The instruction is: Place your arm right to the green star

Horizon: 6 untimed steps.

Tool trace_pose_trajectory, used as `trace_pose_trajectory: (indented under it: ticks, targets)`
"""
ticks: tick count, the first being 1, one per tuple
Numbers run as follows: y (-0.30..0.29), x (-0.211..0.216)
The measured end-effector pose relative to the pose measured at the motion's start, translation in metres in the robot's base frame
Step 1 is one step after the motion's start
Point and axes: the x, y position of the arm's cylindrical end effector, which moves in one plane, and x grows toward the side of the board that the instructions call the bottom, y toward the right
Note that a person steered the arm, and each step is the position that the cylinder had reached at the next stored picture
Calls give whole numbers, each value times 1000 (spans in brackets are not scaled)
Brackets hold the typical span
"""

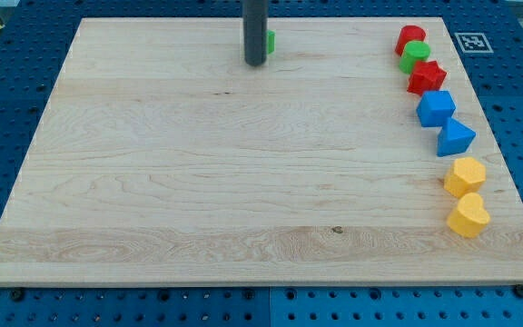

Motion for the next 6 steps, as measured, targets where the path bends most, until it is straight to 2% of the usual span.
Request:
trace_pose_trajectory:
  ticks: [1, 2, 3, 4, 5, 6]
  targets:
    - [-2, -28]
    - [5, 31]
    - [49, 77]
    - [97, 46]
    - [102, -1]
    - [93, -27]
